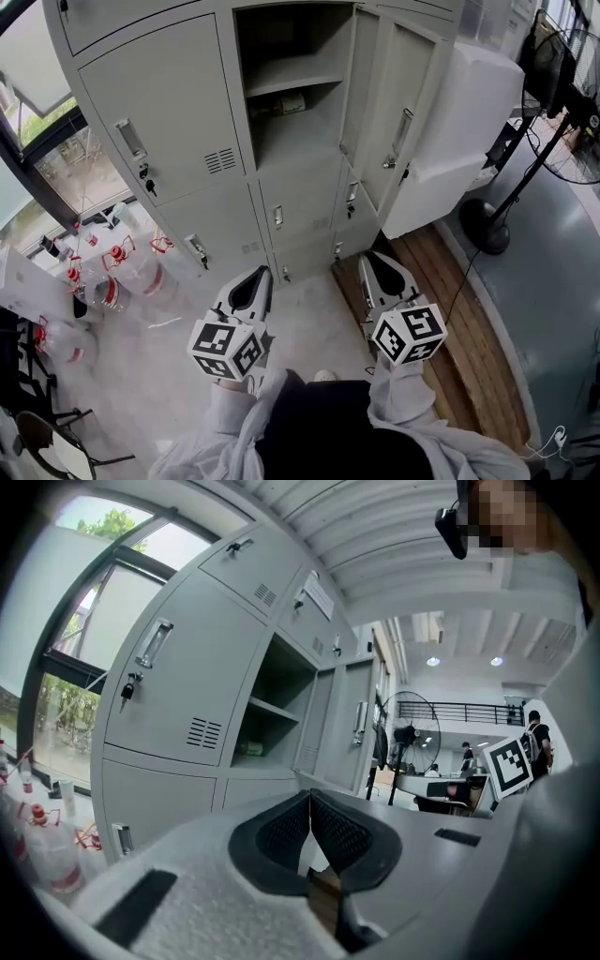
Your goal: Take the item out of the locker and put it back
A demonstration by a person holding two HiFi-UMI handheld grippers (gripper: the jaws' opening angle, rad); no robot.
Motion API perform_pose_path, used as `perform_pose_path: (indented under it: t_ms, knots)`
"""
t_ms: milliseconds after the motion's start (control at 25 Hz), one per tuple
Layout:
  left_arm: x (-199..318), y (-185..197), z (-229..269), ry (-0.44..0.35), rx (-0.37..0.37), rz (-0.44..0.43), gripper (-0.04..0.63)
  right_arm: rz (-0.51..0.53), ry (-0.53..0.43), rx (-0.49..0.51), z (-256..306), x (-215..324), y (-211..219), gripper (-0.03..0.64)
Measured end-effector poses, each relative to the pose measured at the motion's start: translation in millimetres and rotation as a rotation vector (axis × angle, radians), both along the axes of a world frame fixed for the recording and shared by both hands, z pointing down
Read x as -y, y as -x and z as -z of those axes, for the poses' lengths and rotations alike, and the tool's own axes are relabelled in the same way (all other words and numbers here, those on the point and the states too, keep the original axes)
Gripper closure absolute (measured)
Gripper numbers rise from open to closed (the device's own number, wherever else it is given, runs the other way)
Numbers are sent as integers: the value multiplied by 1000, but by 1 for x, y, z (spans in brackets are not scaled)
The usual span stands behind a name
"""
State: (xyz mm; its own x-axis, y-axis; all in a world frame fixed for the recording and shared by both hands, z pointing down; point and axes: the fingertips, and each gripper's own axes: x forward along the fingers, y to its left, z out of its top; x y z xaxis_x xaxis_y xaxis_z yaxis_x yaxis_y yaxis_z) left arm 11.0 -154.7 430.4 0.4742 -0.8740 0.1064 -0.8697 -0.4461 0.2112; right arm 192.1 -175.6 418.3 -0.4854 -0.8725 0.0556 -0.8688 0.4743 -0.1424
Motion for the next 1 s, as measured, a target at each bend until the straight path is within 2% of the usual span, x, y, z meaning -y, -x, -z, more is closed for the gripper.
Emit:
perform_pose_path:
  t_ms: [160, 1000]
  knots:
    - [-6, -5, -5, 5, -11, 12, 586, -19, 17, 3, -13, -8, -11, 617]
    - [-25, -18, -16, 8, -23, 67, 586, -52, 34, -80, -31, -19, -37, 618]
